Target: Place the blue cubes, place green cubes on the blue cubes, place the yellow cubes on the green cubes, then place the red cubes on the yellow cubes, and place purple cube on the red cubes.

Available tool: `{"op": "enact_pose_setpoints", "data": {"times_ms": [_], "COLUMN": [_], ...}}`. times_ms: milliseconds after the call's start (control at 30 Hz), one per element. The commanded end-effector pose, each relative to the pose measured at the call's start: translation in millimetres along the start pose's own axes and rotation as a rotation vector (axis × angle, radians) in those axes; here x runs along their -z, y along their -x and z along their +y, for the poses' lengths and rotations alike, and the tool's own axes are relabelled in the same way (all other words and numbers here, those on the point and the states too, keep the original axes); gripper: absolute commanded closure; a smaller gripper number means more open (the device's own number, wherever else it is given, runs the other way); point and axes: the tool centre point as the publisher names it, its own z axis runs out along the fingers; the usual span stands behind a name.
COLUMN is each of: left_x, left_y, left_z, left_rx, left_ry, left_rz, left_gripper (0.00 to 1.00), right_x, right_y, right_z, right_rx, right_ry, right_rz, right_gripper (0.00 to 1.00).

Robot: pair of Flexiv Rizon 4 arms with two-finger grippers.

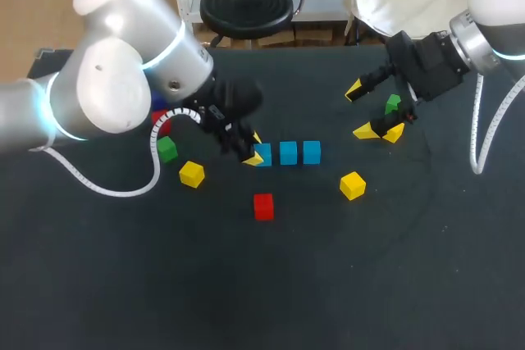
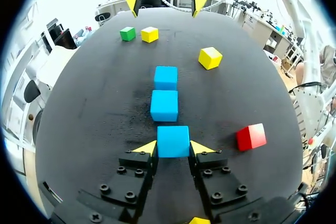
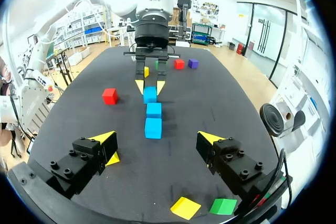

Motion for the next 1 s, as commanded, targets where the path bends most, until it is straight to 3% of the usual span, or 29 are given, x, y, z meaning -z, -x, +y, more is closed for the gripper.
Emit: {"op": "enact_pose_setpoints", "data": {"times_ms": [33, 1000], "left_x": [0.3, -4.8], "left_y": [0.2, 1.6], "left_z": [3.3, 4.4], "left_rx": [-0.001, -0.001], "left_ry": [-0.001, -0.020], "left_rz": [0.001, -0.016], "left_gripper": [1.00, 1.00], "right_x": [-0.2, -0.2], "right_y": [0.1, 0.1], "right_z": [0.0, 0.0], "right_rx": [0.000, 0.000], "right_ry": [-0.001, -0.001], "right_rz": [0.000, 0.000], "right_gripper": [0.00, 0.00]}}
